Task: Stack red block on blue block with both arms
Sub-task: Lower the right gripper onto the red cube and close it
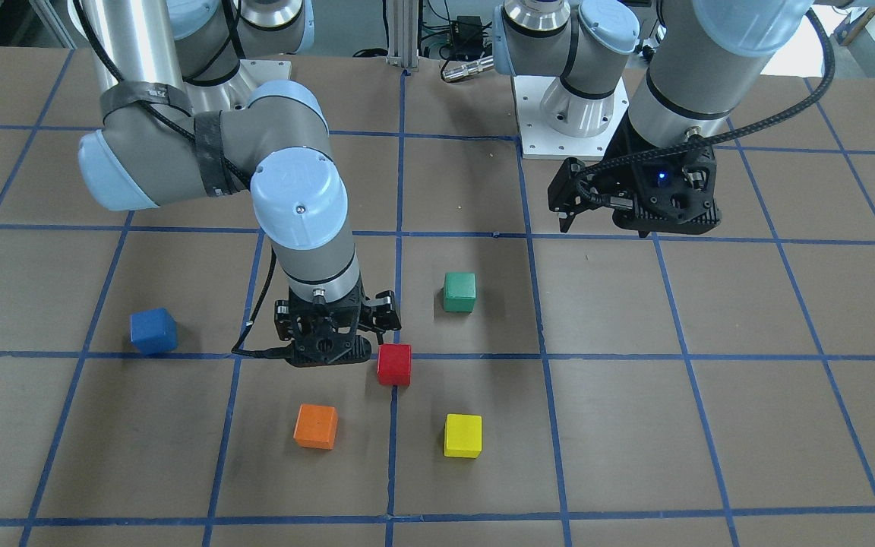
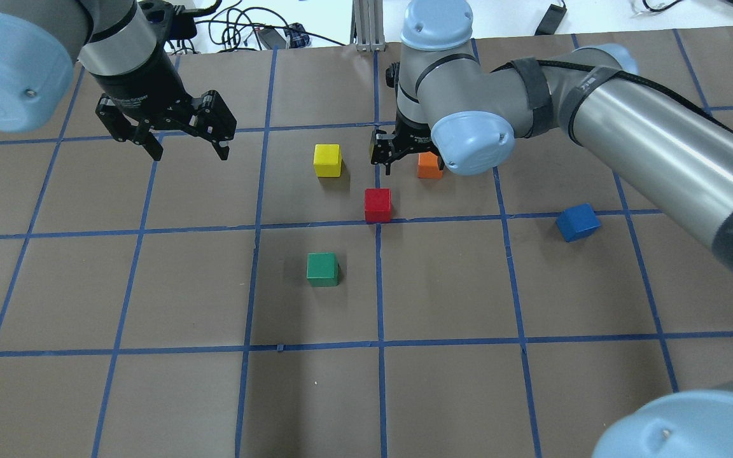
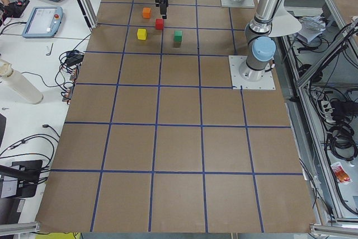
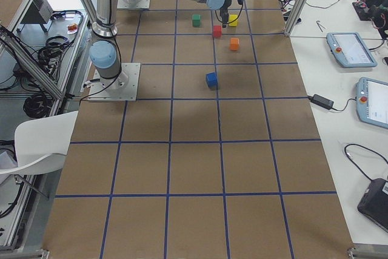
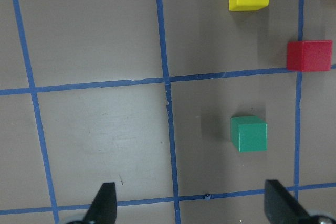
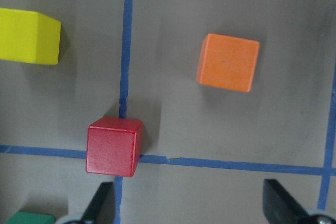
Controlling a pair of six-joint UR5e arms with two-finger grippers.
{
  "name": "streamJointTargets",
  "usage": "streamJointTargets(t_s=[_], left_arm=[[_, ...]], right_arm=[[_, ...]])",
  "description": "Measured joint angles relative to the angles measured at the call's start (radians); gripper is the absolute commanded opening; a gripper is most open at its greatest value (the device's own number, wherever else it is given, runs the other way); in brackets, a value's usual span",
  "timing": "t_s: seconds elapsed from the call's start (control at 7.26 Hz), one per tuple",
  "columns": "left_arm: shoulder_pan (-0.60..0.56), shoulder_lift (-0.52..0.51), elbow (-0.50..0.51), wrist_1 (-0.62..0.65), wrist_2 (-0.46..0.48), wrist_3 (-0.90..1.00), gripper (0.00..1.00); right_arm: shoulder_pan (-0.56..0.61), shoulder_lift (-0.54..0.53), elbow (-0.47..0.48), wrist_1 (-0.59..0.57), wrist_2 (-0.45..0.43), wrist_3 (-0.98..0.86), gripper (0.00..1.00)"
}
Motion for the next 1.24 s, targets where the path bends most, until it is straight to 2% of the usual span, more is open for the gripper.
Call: streamJointTargets(t_s=[0.69,0.96,1.1,1.24], left_arm=[[0.002,0.000,-0.012,0.005,0.039,0.032,1.00],[0.003,0.002,-0.022,0.009,0.037,0.033,1.00],[0.002,0.003,-0.024,0.010,0.037,0.033,1.00],[0.002,0.003,-0.024,0.010,0.037,0.032,1.00]], right_arm=[[0.058,0.128,0.000,-0.122,0.077,0.038,1.00],[0.060,0.151,0.006,-0.125,0.092,0.039,1.00],[0.061,0.154,0.008,-0.122,0.093,0.040,0.89],[0.061,0.155,0.009,-0.123,0.094,0.040,0.46]])
